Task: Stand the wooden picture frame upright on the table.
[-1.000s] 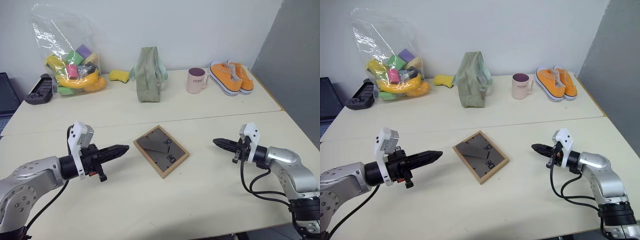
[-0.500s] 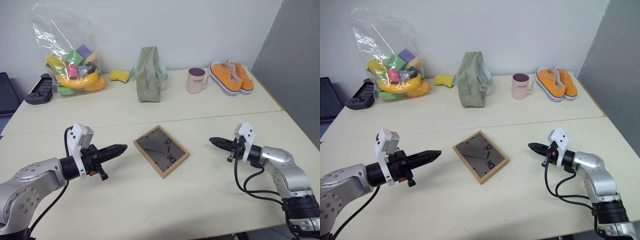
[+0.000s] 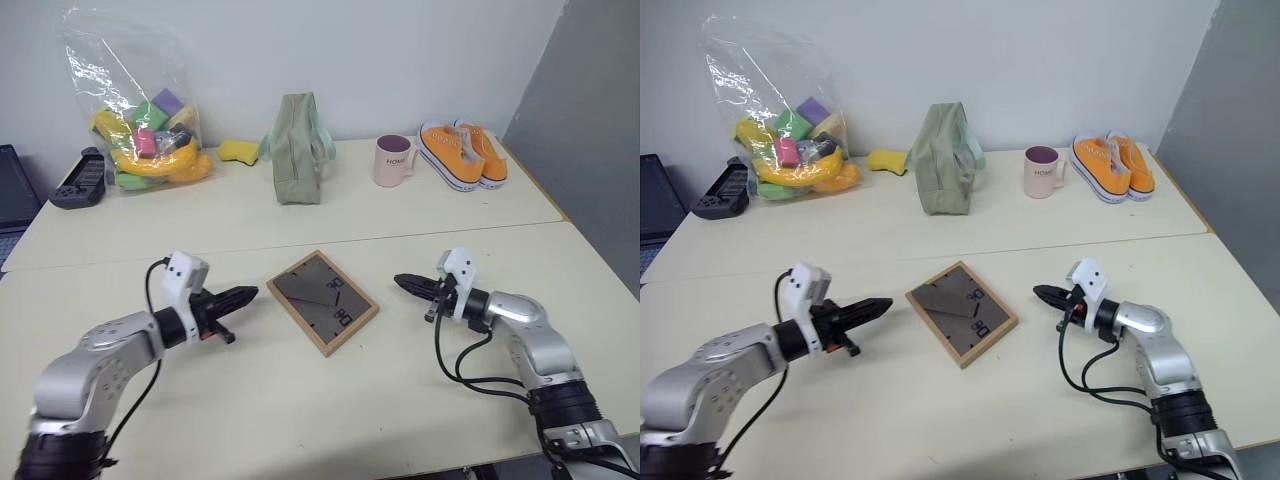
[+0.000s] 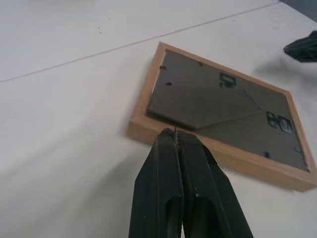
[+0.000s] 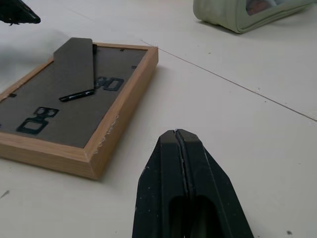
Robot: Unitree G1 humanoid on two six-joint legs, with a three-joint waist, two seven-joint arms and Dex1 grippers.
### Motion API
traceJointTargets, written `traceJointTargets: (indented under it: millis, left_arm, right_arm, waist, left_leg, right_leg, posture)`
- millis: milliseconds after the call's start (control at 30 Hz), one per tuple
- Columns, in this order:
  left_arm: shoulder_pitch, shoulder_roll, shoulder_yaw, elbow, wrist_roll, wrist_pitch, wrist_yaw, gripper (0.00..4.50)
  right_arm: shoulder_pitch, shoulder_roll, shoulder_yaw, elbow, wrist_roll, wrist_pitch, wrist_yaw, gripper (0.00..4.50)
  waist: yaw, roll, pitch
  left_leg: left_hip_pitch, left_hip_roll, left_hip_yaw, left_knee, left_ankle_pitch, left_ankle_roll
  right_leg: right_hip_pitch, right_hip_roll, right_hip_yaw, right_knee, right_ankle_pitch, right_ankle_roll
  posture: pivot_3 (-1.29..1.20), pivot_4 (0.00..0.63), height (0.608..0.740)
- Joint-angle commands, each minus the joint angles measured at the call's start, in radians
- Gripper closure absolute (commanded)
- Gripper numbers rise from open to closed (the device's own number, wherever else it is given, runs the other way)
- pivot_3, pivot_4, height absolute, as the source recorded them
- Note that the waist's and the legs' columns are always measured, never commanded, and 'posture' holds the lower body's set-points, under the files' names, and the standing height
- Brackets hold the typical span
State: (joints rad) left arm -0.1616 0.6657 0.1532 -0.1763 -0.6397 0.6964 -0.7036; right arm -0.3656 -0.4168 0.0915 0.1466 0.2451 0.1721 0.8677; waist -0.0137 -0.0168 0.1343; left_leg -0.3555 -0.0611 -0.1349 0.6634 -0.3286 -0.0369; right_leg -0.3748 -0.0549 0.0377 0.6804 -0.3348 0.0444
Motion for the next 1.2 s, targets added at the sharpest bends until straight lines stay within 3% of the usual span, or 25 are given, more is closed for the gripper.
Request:
traceJointTargets:
  millis: [33, 467, 833, 1200]
  left_arm:
    - [-0.052, -0.038, -0.045, 0.053, 0.052, -0.044, -0.001, 4.49]
    - [-0.022, -0.094, -0.075, 0.061, 0.118, -0.035, 0.030, 4.49]
    - [0.102, -0.039, 0.080, -0.117, 0.097, 0.060, 0.143, 4.49]
    - [-0.029, -0.135, -0.083, 0.039, 0.190, -0.003, 0.145, 4.49]
  right_arm:
    - [-0.029, 0.018, -0.006, 0.013, -0.023, -0.043, -0.036, 4.50]
    - [-0.014, 0.052, 0.002, 0.036, -0.045, -0.055, -0.066, 4.50]
    - [-0.027, 0.040, -0.012, 0.056, -0.044, -0.052, -0.062, 4.50]
    - [0.001, 0.041, 0.015, 0.011, -0.035, 0.026, -0.039, 4.50]
  waist:
    - [-0.008, 0.000, 0.000]
    - [-0.019, 0.000, -0.001]
    - [-0.021, 0.000, -0.001]
    - [-0.015, 0.000, -0.001]
  left_leg:
    - [0.000, 0.000, 0.000, 0.000, 0.000, 0.000]
    - [0.000, 0.000, 0.000, 0.001, 0.000, 0.000]
    - [0.000, 0.000, 0.000, 0.000, 0.000, 0.000]
    - [-0.001, 0.000, 0.000, 0.001, 0.000, 0.000]
  right_leg:
    - [0.000, 0.000, 0.000, 0.000, 0.000, 0.000]
    - [0.000, 0.000, 0.000, 0.000, 0.000, 0.000]
    - [-0.002, 0.000, 0.001, 0.001, 0.000, 0.000]
    - [-0.002, 0.000, 0.000, 0.001, 0.000, 0.000]
  posture:
    - [0.00, 0.150, 0.740]
    - [0.00, 0.150, 0.740]
    - [0.00, 0.150, 0.740]
    - [0.00, 0.150, 0.740]
